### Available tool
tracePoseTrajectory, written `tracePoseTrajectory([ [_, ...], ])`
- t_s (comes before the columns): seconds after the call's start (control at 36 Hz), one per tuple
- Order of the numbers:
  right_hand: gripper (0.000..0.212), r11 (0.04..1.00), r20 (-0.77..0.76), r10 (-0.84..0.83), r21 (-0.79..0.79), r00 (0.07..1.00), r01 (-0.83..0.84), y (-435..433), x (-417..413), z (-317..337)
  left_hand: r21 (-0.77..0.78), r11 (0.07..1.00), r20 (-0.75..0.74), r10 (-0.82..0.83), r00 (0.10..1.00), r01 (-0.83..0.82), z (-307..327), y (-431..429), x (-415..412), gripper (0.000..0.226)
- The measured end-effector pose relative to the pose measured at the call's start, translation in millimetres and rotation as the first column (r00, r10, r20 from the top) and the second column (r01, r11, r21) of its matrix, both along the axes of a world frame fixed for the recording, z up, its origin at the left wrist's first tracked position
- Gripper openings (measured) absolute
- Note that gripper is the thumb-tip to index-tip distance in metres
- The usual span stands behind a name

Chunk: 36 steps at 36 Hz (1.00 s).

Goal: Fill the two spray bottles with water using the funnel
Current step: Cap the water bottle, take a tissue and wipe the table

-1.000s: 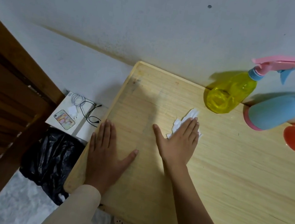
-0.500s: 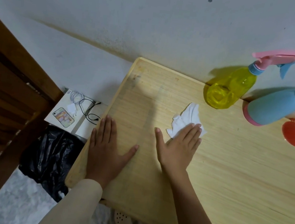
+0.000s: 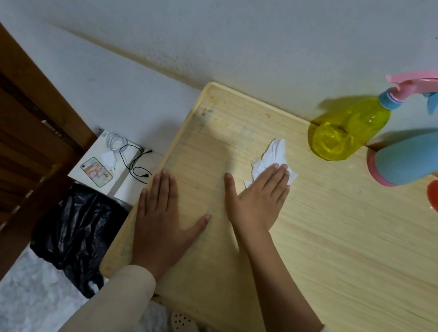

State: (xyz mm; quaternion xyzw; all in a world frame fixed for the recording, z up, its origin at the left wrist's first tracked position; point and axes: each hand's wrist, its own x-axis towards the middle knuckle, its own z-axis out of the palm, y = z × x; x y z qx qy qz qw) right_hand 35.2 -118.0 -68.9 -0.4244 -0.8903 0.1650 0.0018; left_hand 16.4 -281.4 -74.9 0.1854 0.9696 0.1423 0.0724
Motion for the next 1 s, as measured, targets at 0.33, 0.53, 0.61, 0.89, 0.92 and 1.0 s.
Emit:
tracePoseTrajectory([
  [0.33, 0.1, 0.989, -0.03, 0.144, -0.017, 0.989, -0.145, 0, -40, 2, 0.014, 1.0, -0.012, -0.009, 1.0, 0.009, 0, 0, 0, 0.108],
  [0.53, 0.091, 0.938, -0.071, 0.345, -0.019, 0.936, -0.347, 3, -65, 8, 0.008, 1.0, -0.014, -0.016, 1.0, 0.016, 0, -1, 0, 0.105],
  [0.61, 0.092, 0.929, -0.077, 0.369, 0.001, 0.926, -0.37, 12, -58, 8, 0.004, 1.0, -0.004, -0.019, 1.0, 0.019, 1, -2, -1, 0.106],
  [0.89, 0.106, 0.988, 0.004, 0.149, 0.026, 0.989, -0.149, 25, -34, 2, -0.003, 1.0, -0.022, -0.005, 1.0, 0.005, 1, -1, -1, 0.103],
  [0.92, 0.106, 0.99, -0.003, 0.141, 0.023, 0.99, -0.141, 23, -36, 2, -0.008, 1.0, -0.024, -0.001, 1.0, 0.001, 1, -1, -1, 0.103],
  [1.0, 0.105, 0.99, -0.016, 0.139, 0.029, 0.99, -0.138, 20, -40, 1, -0.021, 1.0, -0.023, 0.005, 1.0, -0.006, 1, 0, -1, 0.103],
])
